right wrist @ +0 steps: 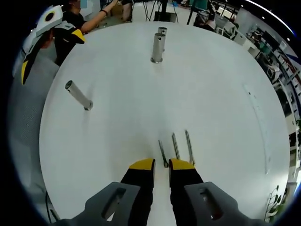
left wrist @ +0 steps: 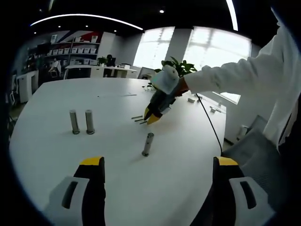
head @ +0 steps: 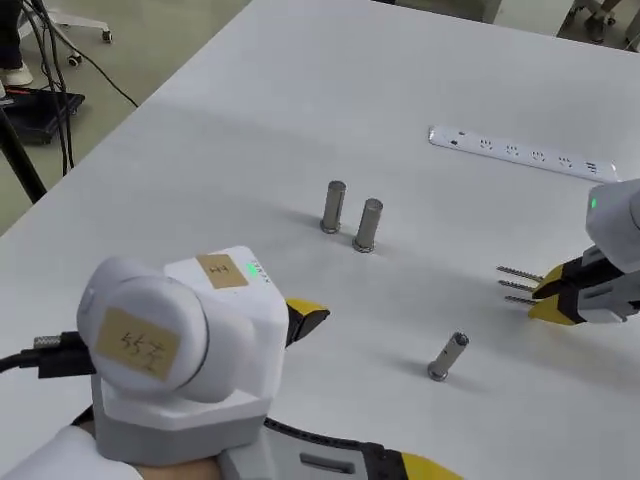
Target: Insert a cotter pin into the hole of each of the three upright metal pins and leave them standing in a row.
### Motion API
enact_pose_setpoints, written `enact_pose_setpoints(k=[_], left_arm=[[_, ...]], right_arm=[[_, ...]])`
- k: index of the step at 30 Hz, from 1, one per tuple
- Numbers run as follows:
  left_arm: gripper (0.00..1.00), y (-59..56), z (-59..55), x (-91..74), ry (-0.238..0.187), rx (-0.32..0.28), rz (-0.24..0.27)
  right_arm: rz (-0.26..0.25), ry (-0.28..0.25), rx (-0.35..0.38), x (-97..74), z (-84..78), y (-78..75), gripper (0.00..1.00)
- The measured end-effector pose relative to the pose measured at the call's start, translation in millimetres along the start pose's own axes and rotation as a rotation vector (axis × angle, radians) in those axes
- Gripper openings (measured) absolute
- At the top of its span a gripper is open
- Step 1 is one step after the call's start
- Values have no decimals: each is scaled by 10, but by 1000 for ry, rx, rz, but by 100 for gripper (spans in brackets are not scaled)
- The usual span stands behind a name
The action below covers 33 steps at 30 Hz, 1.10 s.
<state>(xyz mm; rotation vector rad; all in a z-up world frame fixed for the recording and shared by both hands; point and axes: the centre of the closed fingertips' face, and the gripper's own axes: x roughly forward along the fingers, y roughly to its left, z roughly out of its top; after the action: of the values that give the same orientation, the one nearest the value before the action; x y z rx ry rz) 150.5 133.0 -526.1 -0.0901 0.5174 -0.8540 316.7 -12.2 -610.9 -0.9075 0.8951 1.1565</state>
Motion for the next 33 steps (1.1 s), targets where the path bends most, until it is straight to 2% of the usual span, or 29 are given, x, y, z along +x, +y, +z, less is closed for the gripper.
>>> enact_pose_setpoints(k=[6,9,15,17,21,28,33], left_arm=[[94,21,6,-10,-5,-3,8],[94,29,6,-18,-6,-6,9],[93,28,-3,-27,0,-3,6],[93,26,-8,-25,2,-4,4],[92,24,-17,-17,6,-4,3],[89,37,-26,-4,8,-18,-2],[89,46,5,-3,0,-13,-4]], right_arm=[[7,7,-19,19,13,6,1],[27,18,-22,23,18,34,0],[12,30,-31,24,19,18,0],[16,21,-64,24,23,19,0],[10,28,-20,28,26,11,0],[3,37,-71,31,28,29,0],[11,20,-45,24,62,38,0]])
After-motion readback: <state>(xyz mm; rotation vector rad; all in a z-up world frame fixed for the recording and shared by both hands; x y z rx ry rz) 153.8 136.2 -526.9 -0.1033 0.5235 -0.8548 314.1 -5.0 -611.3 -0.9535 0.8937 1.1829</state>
